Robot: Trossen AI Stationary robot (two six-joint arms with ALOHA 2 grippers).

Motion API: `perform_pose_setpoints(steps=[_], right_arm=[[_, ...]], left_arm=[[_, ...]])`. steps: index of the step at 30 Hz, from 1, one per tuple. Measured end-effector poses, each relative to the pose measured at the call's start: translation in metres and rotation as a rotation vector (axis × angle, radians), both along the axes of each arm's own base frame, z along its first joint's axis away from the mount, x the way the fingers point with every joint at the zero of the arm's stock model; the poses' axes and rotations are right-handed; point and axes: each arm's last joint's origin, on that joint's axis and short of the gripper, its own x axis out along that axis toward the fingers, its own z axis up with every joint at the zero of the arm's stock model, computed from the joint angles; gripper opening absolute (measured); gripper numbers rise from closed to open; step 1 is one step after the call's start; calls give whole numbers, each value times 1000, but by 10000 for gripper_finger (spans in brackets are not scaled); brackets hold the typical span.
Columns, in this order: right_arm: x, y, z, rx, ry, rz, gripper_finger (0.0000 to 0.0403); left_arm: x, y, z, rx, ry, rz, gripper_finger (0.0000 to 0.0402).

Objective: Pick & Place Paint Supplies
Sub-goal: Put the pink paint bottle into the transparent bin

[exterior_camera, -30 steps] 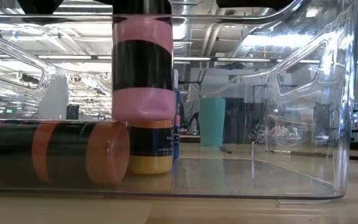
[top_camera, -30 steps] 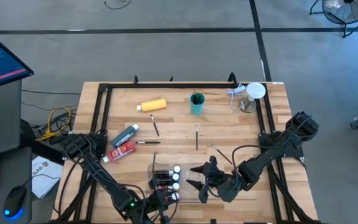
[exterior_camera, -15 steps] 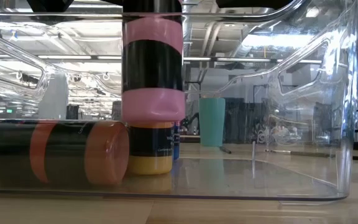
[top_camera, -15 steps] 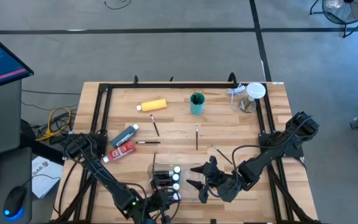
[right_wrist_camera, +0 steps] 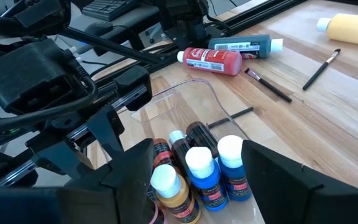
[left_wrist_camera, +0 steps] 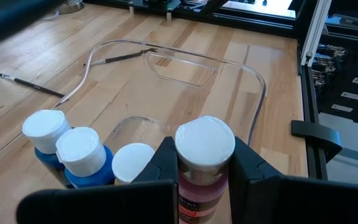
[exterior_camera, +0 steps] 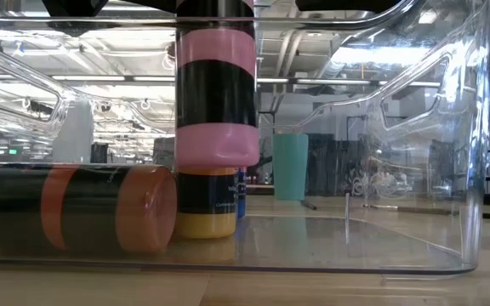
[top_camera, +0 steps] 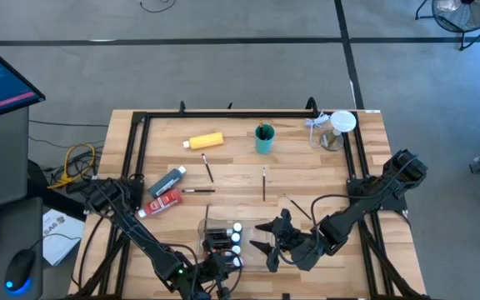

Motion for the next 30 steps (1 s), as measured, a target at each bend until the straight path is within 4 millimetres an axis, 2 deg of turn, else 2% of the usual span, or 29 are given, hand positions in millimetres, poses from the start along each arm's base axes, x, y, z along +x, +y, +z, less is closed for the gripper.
perform_pose_setpoints(steps=[13, 30], right_arm=[[0, 0, 0, -11, 2, 5, 237], [0, 0, 0, -12, 3, 5, 237]], left_arm=[[-2, -2, -1, -5, 12, -13, 26], [-4, -1, -13, -28, 43, -25, 26]])
